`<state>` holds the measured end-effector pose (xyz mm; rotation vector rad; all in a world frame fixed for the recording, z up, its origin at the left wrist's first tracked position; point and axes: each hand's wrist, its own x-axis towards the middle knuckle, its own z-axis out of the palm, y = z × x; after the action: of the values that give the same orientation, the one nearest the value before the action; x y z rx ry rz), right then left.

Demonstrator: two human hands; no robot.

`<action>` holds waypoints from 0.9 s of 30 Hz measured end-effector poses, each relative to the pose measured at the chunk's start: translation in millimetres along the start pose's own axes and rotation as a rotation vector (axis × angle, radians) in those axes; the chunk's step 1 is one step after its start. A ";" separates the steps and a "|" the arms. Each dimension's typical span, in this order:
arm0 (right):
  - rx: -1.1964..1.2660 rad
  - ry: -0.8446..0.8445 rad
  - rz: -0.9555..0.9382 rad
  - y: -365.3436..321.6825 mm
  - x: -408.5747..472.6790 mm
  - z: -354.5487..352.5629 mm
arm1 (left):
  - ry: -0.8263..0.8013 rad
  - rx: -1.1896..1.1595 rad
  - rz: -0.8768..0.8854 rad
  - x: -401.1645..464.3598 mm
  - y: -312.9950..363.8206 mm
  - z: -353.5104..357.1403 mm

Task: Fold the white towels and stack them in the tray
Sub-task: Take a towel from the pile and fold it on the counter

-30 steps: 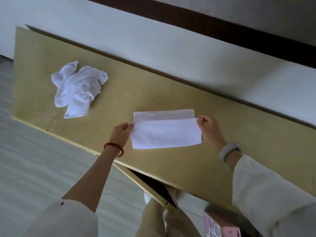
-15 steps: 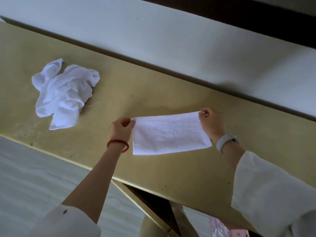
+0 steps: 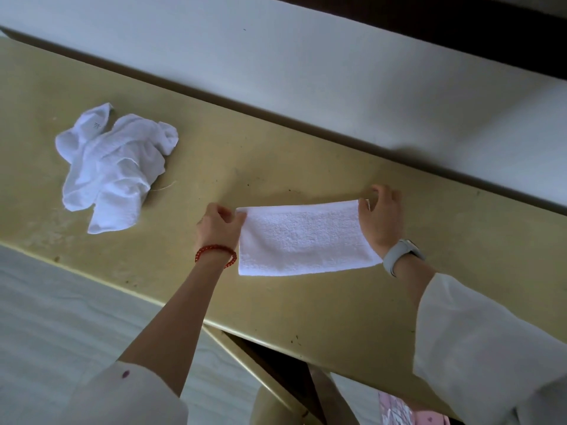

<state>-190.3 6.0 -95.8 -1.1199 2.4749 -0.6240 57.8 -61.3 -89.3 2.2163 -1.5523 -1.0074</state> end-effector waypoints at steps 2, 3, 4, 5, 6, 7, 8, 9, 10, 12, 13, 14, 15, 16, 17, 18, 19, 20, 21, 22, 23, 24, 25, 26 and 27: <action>-0.150 0.132 -0.224 -3.5 -12.5 -1.9 | 0.118 0.075 0.163 -12.8 1.6 0.7; -0.201 0.170 -0.363 -6.0 -22.2 -1.8 | 0.176 0.121 0.333 -22.0 1.2 1.7; -0.232 0.171 -0.494 -7.6 -33.2 0.4 | 0.211 0.163 0.519 -32.8 -0.3 4.5; -0.257 0.135 -0.606 -8.7 -44.2 5.3 | 0.216 0.207 0.686 -44.5 -2.4 10.0; -0.280 0.068 -0.685 -8.2 -53.5 12.8 | 0.184 0.260 0.818 -55.4 -5.8 18.3; -0.306 -0.005 -0.726 -7.7 -61.2 21.0 | 0.129 0.315 0.902 -64.0 -10.4 28.6; -0.338 -0.068 -0.734 -4.9 -65.9 30.8 | 0.073 0.373 0.940 -70.2 -15.0 38.6; -0.377 -0.116 -0.718 -3.1 -68.0 38.4 | 0.028 0.435 0.940 -72.3 -19.1 47.1; -0.409 -0.152 -0.691 -1.2 -67.4 43.4 | -0.003 0.500 0.919 -69.9 -23.4 53.8; -0.450 -0.191 -0.667 4.4 -63.3 47.6 | -0.042 0.621 0.859 -61.0 -29.5 60.2; -0.466 -0.196 -0.669 7.5 -61.1 47.0 | -0.049 0.668 0.841 -56.6 -32.4 61.4; -0.479 -0.198 -0.673 11.0 -58.9 45.9 | -0.050 0.704 0.831 -53.4 -34.7 61.7; -0.489 -0.198 -0.675 14.7 -56.6 44.1 | -0.051 0.731 0.823 -52.0 -36.3 61.2; -0.493 -0.191 -0.672 19.0 -53.8 42.6 | -0.049 0.748 0.819 -51.2 -37.6 59.9; -0.500 -0.188 -0.655 22.5 -50.7 39.8 | -0.043 0.760 0.810 -50.1 -39.2 57.9; -0.509 -0.187 -0.629 26.1 -46.9 36.2 | -0.037 0.769 0.799 -48.5 -41.3 54.9; -0.517 -0.196 -0.591 30.9 -43.0 32.3 | -0.036 0.777 0.791 -46.0 -43.4 51.1; -0.523 -0.204 -0.555 36.7 -39.1 27.6 | -0.042 0.791 0.787 -43.2 -45.9 47.0; -0.524 -0.219 -0.529 40.8 -36.0 21.9 | -0.047 0.805 0.782 -40.5 -48.6 42.9; -0.517 -0.238 -0.516 43.1 -33.3 16.4 | -0.053 0.810 0.762 -38.5 -51.1 38.7; -0.501 -0.255 -0.515 42.8 -31.1 11.8 | -0.060 0.799 0.727 -38.5 -53.1 34.1; -0.479 -0.261 -0.524 40.4 -28.9 7.8 | -0.063 0.778 0.689 -40.7 -54.7 29.5; -0.465 -0.248 -0.536 36.1 -27.3 4.4 | -0.074 0.768 0.658 -44.1 -56.1 24.9; -0.467 -0.213 -0.556 31.5 -24.7 1.8 | -0.084 0.775 0.646 -47.5 -57.8 20.6; -0.477 -0.179 -0.575 26.7 -21.6 -0.3 | -0.096 0.797 0.652 -49.7 -58.9 16.0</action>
<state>-193.4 38.5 -106.7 -2.0037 2.1919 -0.0470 80.3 9.8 -114.6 1.7697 -2.8091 -0.3116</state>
